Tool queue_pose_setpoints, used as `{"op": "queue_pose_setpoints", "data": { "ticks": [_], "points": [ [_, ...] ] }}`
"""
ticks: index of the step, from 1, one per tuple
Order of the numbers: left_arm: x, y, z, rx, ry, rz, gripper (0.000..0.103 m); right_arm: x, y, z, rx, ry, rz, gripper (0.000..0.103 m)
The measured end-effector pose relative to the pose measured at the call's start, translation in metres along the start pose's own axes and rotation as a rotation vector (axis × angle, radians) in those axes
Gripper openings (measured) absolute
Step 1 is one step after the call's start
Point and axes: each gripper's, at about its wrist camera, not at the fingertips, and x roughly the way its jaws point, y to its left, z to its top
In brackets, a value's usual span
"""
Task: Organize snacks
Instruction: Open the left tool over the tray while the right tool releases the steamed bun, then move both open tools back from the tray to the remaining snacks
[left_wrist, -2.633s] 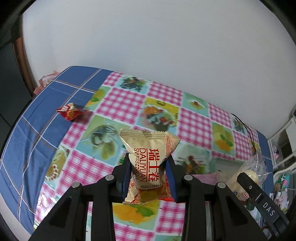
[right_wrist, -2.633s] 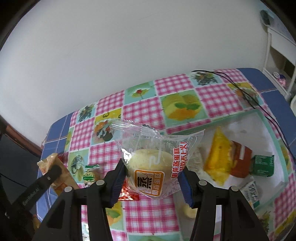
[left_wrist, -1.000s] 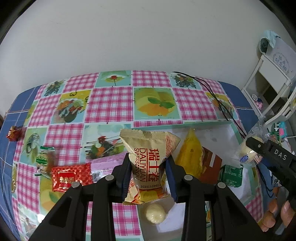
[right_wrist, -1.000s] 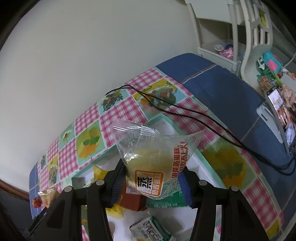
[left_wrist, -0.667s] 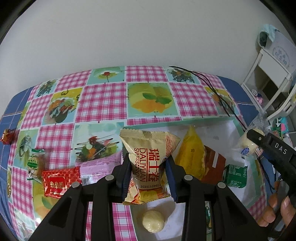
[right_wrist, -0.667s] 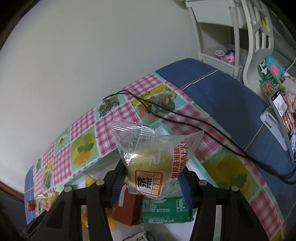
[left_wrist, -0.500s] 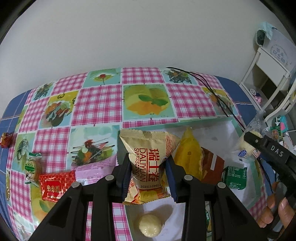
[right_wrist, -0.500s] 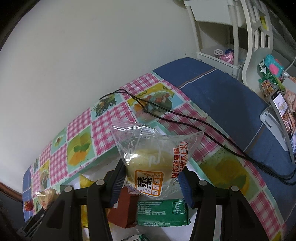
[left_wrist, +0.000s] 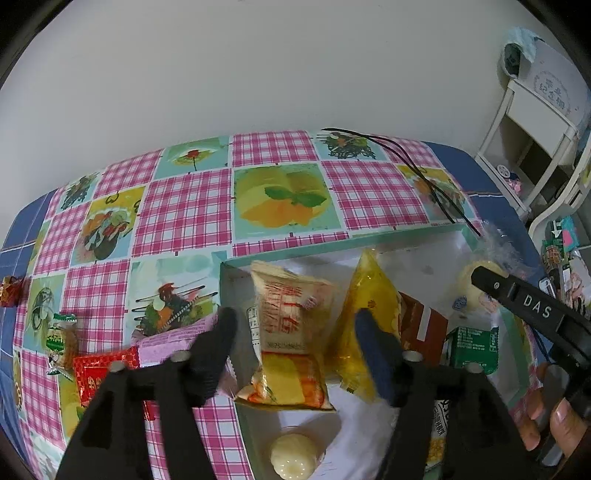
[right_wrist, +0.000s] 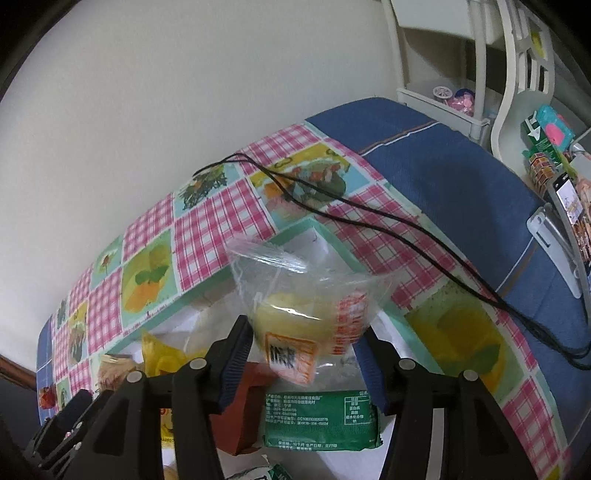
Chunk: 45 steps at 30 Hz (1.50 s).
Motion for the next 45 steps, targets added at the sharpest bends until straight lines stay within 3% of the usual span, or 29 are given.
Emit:
{"op": "queue_pose_setpoints", "data": {
  "ticks": [6,8,13,17,28,38,45],
  "points": [
    [0.001,0.004,0.001,-0.016,0.011,0.022,0.084,0.005,0.006,-0.002,-0.023,0.024,0.003,0.072],
    [0.001,0.006,0.002,-0.025,0.017,0.042,0.091,0.006,0.01,-0.003,-0.042,0.033,-0.004,0.081],
    [0.001,0.019,0.001,-0.072,0.023,0.086,0.092,0.01,0.014,-0.004,-0.062,0.053,-0.013,0.084],
    [0.002,0.034,0.0,-0.133,0.023,0.127,0.096,0.012,0.017,-0.006,-0.072,0.068,-0.031,0.099],
    [0.005,0.075,-0.005,-0.299,0.03,0.223,0.097,0.007,0.023,-0.005,-0.084,0.107,-0.049,0.103],
    [0.005,0.083,-0.005,-0.335,0.058,0.192,0.097,-0.007,0.031,-0.002,-0.098,0.159,-0.048,0.103],
    [-0.006,0.086,-0.002,-0.341,0.048,0.162,0.097,-0.031,0.043,-0.001,-0.118,0.142,-0.033,0.103]
  ]
}}
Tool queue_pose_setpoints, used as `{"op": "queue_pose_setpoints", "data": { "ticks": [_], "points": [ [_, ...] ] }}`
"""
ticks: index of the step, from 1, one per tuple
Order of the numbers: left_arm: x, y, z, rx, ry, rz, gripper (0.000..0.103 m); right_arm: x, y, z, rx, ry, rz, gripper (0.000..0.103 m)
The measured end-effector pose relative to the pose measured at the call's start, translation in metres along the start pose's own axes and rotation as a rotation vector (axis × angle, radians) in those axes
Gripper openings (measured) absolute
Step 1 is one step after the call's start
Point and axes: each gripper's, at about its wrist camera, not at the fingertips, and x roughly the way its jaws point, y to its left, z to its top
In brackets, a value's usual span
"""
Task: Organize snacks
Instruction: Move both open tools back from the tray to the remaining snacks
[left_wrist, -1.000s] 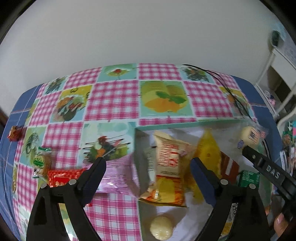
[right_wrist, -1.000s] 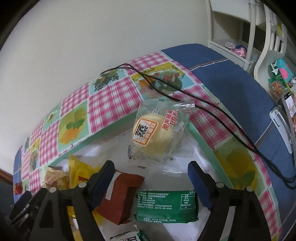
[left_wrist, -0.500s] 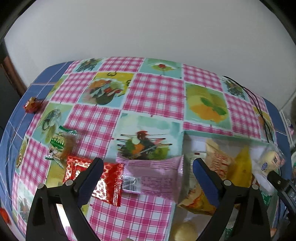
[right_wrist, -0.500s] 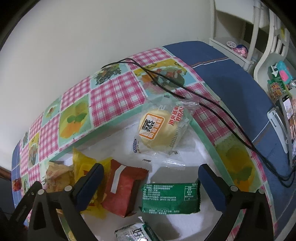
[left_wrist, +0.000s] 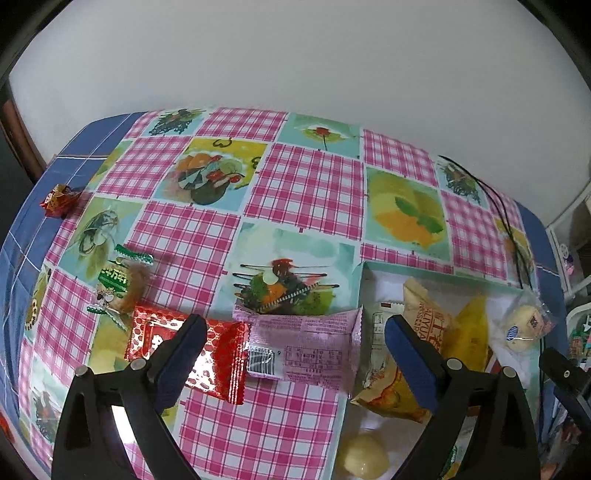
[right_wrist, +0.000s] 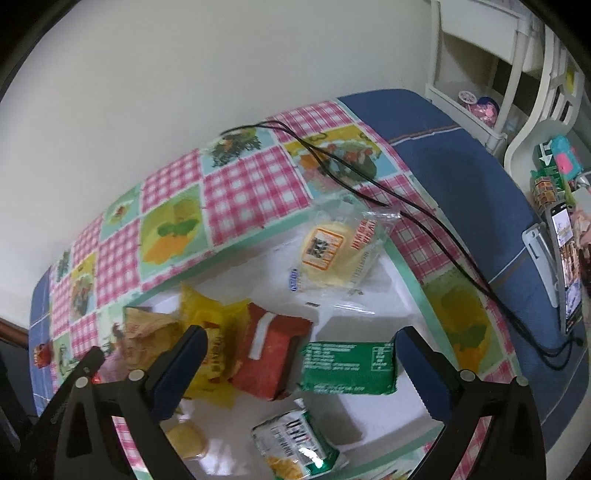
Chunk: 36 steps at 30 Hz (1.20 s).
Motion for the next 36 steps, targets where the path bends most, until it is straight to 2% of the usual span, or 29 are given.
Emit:
{"op": "queue_pose_setpoints", "data": {
  "ticks": [11,24,36],
  "points": [
    [-0.024,0.032,0.007,-0.022,-0.004,-0.014,0.097,-0.023,0.039,-0.013,-0.055,0.003,0.054,0.103],
    [-0.036,0.093,0.002,-0.062,0.012,0.054,0.097,-0.029,0.065,-0.032,-0.087,0.033,0.054,0.103],
    [-0.045,0.112,-0.015,-0.041,0.028,0.06,0.097,-0.032,0.093,-0.064,-0.131,0.064,0.061,0.103]
  ]
}}
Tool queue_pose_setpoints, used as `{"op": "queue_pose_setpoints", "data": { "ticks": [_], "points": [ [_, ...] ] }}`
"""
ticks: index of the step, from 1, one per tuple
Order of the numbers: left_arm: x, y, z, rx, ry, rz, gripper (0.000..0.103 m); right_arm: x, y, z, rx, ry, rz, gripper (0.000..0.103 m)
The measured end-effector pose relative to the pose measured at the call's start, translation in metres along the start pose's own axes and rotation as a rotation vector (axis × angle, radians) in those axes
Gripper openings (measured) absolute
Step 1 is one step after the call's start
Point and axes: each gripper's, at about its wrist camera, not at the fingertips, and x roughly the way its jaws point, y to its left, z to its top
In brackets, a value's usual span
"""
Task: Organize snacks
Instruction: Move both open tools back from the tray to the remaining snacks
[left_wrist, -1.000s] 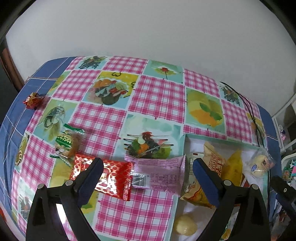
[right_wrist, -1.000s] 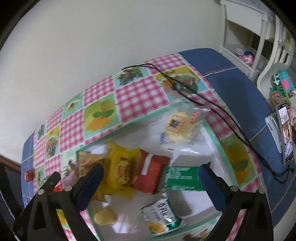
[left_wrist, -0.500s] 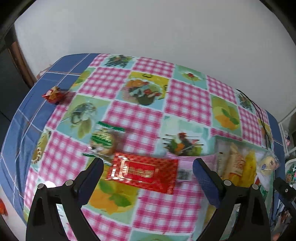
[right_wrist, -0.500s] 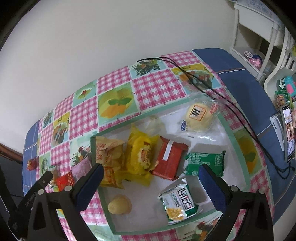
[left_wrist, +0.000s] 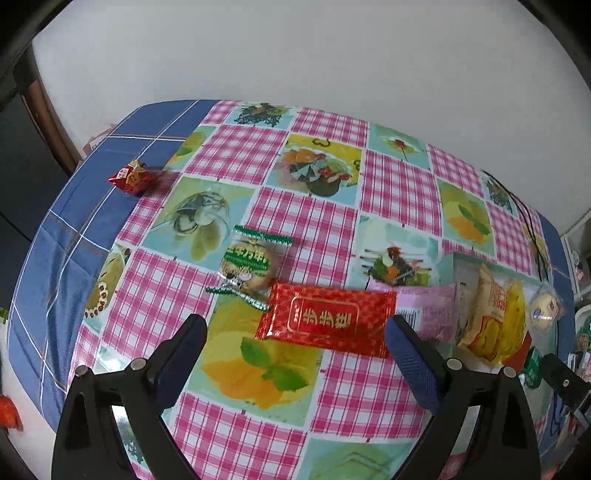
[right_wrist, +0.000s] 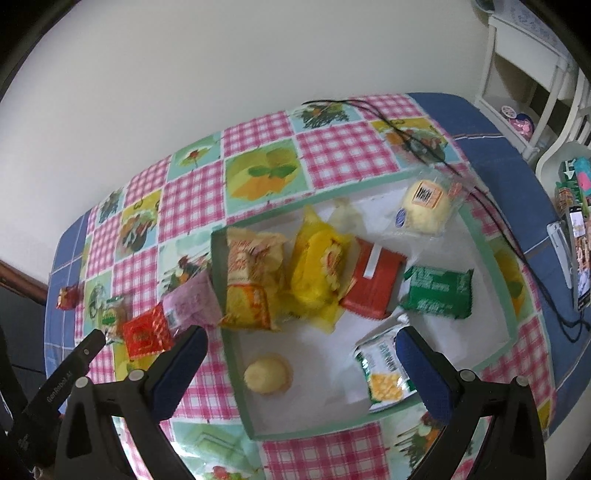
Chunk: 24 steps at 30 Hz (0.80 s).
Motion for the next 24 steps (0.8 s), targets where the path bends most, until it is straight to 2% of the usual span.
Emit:
{"op": "queue_pose_setpoints", "data": {
  "ticks": [5,14,24],
  "points": [
    [0.002,0.008,-0.006,0.013,0.022,-0.001,0.097,0.006,0.016,-0.014,-0.037,0.027,0.0,0.103],
    [0.004,0.038,-0.013,-0.042,0.053,-0.024,0.097,0.014,0.048,-0.036,-0.1,0.065,0.019,0.103],
    [0.004,0.074,-0.012,-0.102,0.051,-0.012,0.097,0.026,0.086,-0.052,-0.157,0.098,0.03,0.103]
  ]
}}
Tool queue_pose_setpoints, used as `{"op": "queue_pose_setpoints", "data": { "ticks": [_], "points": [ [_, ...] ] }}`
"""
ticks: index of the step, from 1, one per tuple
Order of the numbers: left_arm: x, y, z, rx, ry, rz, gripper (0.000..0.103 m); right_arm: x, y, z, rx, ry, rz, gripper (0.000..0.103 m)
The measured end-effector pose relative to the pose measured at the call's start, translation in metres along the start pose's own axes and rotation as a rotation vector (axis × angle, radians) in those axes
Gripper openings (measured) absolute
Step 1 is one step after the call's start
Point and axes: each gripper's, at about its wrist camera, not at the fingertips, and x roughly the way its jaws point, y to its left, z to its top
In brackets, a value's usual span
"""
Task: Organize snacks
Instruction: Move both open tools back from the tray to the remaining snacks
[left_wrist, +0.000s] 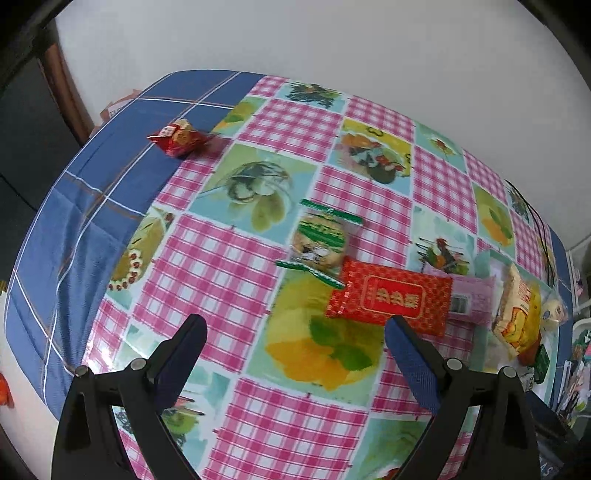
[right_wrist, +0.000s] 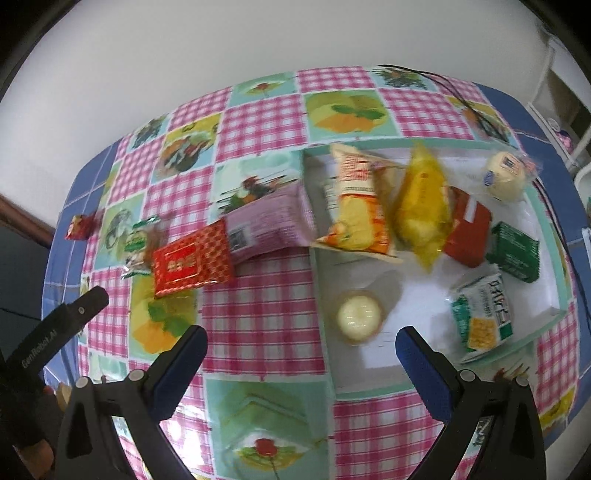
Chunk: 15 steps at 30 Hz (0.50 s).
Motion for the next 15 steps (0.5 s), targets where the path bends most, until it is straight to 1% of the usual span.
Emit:
{"op": "queue_pose_setpoints", "data": {
  "ticks": [5,9,13,15],
  "points": [
    [0.005,0.013,0.005,-0.027,0.009,0.002,0.097,0.007,0.017,-0.001,-0.029,0.011,0.001,0.103],
    [0.01,0.015,0.007,-0.026,0.022,0.007,0.097,0.014,0.033,0.002,-0.054,0.002,0.013,0.103],
    [0.018,0.013,0.01,-0.019,0.03,0.016,0.097,0.021,0.038,0.007,-0.052,-0.002,0.024,0.103],
    [0.024,0.01,0.012,-0.015,0.044,0.01,0.097,0.022,0.036,0.009,-0.048,-0.01,0.013,0.103]
  ]
}}
